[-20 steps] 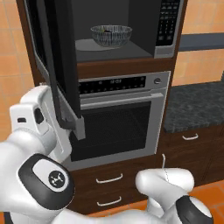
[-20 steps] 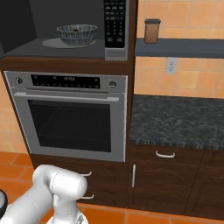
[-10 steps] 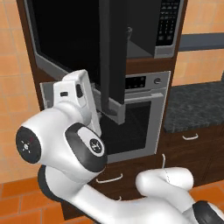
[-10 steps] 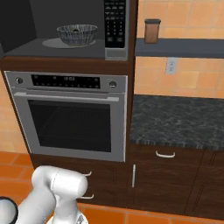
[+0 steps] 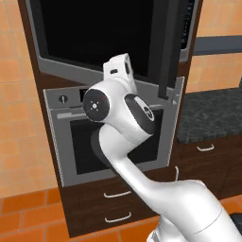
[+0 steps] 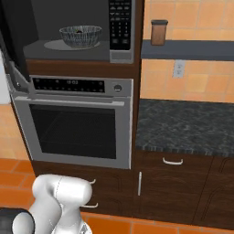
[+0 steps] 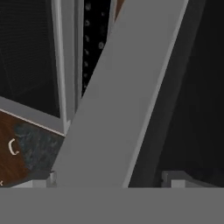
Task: Pick the eggplant from the sink and place it in the bowl. Then pick the bowl and place it in the microwave. Then close the microwave door and press the start button.
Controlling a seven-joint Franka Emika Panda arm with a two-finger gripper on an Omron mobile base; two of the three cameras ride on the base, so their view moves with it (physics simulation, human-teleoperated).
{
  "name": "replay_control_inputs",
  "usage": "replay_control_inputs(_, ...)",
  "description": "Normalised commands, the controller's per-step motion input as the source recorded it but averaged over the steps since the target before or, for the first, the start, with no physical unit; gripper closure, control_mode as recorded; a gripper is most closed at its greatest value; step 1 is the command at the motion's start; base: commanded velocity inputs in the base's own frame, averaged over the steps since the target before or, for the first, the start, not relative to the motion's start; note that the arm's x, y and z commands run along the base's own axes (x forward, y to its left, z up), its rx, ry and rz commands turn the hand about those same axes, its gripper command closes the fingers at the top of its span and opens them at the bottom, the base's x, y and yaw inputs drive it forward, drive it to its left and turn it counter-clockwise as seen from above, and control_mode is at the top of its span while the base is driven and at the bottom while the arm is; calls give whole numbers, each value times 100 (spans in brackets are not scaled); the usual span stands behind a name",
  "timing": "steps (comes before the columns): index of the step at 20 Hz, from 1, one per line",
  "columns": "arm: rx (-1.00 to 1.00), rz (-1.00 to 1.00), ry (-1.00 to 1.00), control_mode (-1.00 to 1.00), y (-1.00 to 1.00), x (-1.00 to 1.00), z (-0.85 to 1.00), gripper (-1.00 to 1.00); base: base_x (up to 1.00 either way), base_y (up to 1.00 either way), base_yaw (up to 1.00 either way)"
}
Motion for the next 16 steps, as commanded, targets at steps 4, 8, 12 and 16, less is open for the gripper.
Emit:
replay_control_inputs(4, 0, 2, 8, -100, -60, 100, 0, -100, 0, 0, 0)
replay_control_inputs(8, 0, 4, 5, -100, -55, 100, 2, -100, 0, 0, 0)
replay_control_inputs(12, 0, 6, 4, -100, -47, 95, 5, -100, 0, 0, 0)
replay_control_inputs(16, 0, 10, 0, -100, -34, 64, 11, -100, 0, 0, 0)
